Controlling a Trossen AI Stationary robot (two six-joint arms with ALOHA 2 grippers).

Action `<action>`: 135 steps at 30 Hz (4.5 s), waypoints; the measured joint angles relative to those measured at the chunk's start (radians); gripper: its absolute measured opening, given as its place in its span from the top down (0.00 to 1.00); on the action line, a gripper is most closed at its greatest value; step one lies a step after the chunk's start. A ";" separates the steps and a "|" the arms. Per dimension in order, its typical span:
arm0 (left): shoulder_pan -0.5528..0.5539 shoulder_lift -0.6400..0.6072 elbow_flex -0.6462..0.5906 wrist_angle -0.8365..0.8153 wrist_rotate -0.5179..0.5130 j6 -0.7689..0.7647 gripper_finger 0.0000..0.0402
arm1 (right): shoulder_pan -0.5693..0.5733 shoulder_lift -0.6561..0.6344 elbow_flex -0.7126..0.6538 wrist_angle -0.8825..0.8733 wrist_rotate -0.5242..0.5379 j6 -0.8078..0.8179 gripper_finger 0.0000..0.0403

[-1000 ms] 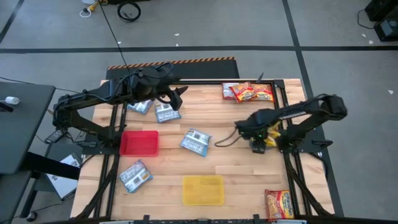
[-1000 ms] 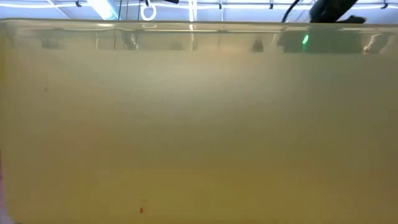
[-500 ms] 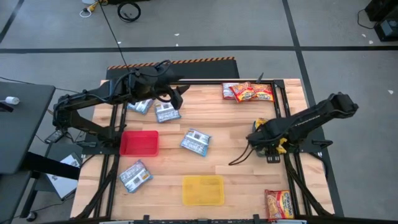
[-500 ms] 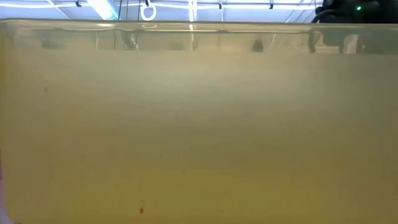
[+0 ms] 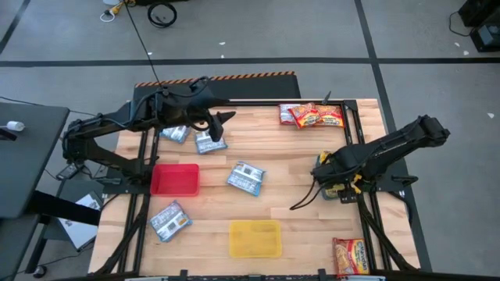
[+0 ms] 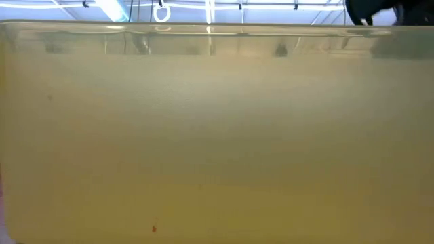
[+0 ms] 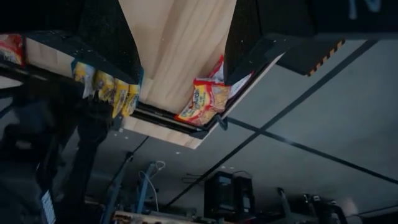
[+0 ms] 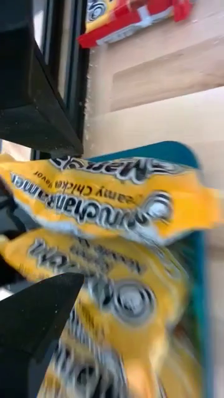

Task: Sort Maruchan noodles
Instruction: Put the light blue noodle pack into the yellow bin

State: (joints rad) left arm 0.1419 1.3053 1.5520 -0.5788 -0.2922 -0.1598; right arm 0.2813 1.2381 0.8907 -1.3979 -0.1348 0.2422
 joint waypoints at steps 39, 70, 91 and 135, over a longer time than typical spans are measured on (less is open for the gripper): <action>-0.319 -0.425 -0.546 -0.134 0.146 -0.186 0.42 | 0.043 0.515 0.630 0.635 0.310 0.017 0.19; -0.792 -0.394 -0.546 -0.415 -0.112 -0.686 0.42 | -0.044 1.068 0.918 0.575 0.635 0.042 0.44; -0.789 -0.394 -0.546 -0.280 -0.581 -0.682 0.42 | -0.161 0.715 0.921 0.561 0.267 0.092 0.99; -0.887 -0.114 -0.545 0.334 -0.454 -0.554 0.42 | 0.401 0.690 0.891 0.689 0.653 1.213 0.99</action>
State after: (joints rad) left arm -0.7452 1.1915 1.0069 -0.2447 -0.7465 -0.7136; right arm 0.6826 1.9282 1.7820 -0.7087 0.5186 1.4548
